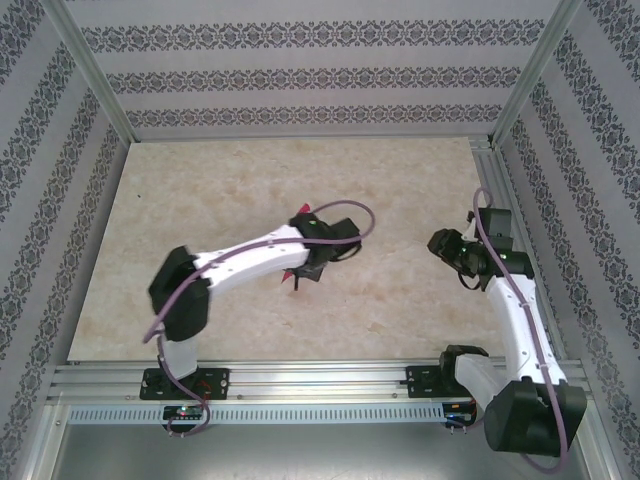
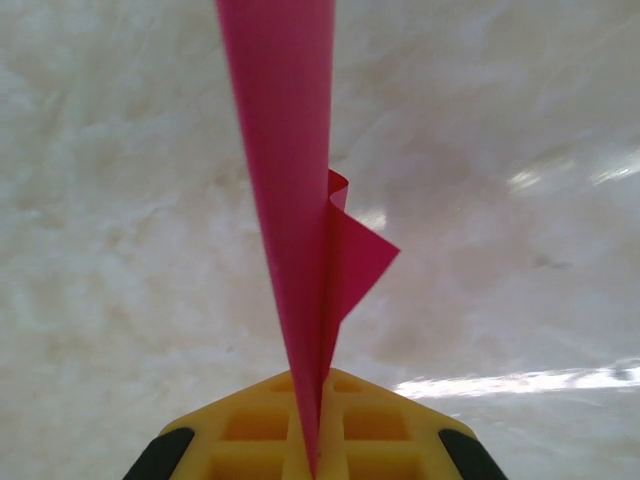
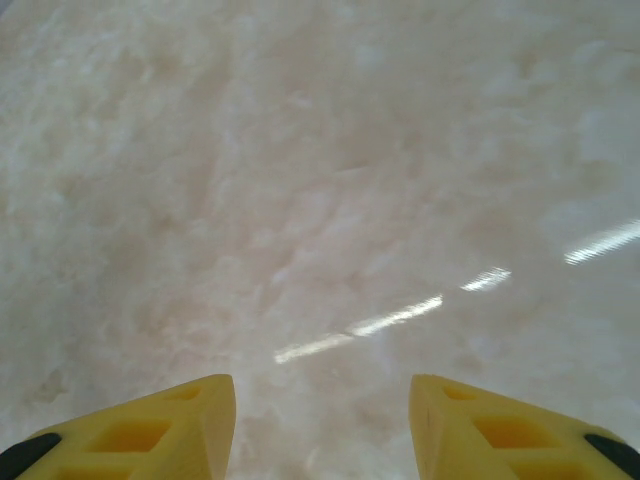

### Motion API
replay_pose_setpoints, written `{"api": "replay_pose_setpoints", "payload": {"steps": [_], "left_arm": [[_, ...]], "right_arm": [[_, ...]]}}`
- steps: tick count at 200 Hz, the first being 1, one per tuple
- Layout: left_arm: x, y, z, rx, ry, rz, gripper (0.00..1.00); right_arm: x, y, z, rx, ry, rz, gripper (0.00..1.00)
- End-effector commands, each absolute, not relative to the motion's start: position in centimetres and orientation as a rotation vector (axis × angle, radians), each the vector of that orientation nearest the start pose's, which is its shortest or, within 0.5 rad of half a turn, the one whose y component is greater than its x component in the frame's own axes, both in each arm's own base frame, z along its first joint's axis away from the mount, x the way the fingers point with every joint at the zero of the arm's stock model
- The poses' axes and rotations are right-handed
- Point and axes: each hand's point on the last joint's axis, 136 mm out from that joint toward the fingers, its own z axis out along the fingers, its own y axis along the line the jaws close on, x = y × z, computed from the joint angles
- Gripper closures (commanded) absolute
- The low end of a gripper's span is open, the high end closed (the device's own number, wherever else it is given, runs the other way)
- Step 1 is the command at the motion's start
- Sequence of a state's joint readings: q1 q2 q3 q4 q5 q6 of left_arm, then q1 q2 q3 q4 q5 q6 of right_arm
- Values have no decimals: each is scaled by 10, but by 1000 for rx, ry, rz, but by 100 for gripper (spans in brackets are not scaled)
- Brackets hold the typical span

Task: Fold a paper plane with a square sheet of paper (fold left side to right side)
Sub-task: Turn over the paper at the center of the table.

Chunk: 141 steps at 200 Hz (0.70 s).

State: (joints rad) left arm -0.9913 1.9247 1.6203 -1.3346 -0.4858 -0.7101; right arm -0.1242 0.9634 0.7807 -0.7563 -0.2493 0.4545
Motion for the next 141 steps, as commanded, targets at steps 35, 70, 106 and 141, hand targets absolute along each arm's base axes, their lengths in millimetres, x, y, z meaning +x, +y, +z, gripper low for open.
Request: {"api": "replay_pose_setpoints", "payload": {"steps": [35,70,106,141], "left_arm": [[240,-270,88,650,2771,918,83],[222,-330,47,723,2972,510,58],[227,-366,74,749,2953,212,47],[238,-379,127,668,2883,-222,42]], "right_arm": [[250,-10,144,711,2423,429,51],[251,-2,132,714,2440,505,51],[259,20,124,654,2470,665,52],[273,75,121,463,2527,830,55]]}}
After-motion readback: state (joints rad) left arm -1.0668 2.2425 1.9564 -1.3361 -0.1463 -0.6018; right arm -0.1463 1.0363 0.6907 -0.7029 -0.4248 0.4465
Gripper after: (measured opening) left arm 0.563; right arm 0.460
